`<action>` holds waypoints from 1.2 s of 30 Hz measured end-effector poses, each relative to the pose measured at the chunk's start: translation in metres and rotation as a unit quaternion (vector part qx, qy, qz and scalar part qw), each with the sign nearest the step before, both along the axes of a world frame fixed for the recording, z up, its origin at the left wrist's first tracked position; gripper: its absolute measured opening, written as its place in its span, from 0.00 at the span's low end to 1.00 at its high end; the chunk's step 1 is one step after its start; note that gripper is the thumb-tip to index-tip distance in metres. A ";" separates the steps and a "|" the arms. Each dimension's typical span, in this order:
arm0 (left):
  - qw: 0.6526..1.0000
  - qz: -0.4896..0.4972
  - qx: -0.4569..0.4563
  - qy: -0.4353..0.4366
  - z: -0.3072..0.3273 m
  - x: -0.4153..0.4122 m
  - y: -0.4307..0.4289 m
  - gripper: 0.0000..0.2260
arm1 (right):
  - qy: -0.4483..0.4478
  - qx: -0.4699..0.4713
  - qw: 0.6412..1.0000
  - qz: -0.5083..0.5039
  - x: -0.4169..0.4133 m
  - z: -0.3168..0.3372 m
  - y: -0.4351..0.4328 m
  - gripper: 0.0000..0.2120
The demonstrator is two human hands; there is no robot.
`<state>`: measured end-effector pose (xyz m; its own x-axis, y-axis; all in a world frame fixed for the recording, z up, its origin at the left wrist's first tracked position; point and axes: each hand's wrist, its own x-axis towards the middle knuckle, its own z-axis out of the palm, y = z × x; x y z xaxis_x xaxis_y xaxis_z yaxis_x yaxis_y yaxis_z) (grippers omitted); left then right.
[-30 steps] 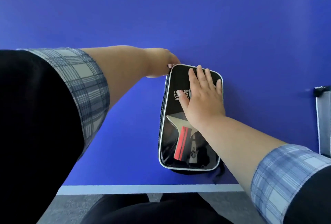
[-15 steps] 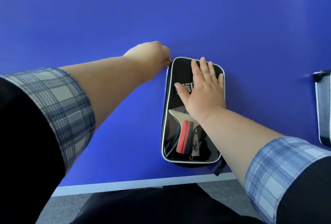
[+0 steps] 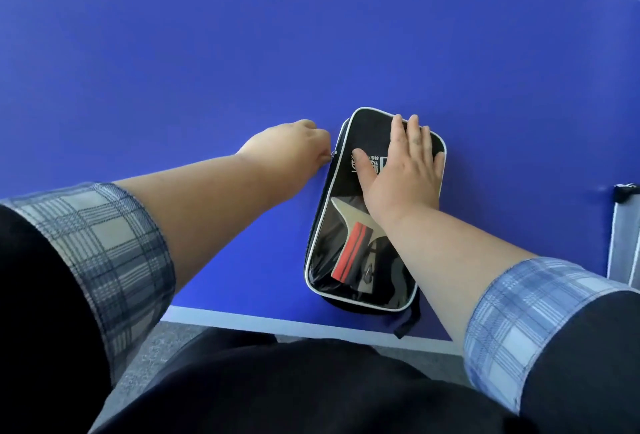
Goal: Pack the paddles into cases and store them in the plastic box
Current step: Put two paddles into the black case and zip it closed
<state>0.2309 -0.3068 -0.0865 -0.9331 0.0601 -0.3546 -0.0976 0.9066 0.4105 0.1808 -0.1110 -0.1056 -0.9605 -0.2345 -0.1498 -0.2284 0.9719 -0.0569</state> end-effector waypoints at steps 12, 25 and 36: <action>0.995 0.098 0.002 -0.014 0.006 0.050 0.013 0.10 | -0.028 -0.007 0.997 -0.066 -0.034 0.004 -0.014 0.43; 0.985 0.174 -0.021 -0.001 0.020 0.027 -0.039 0.11 | -0.031 0.041 0.955 0.293 -0.033 0.019 -0.020 0.38; 0.976 0.218 0.008 0.015 0.003 0.085 -0.042 0.07 | 0.007 0.023 0.964 0.263 -0.035 0.004 -0.021 0.37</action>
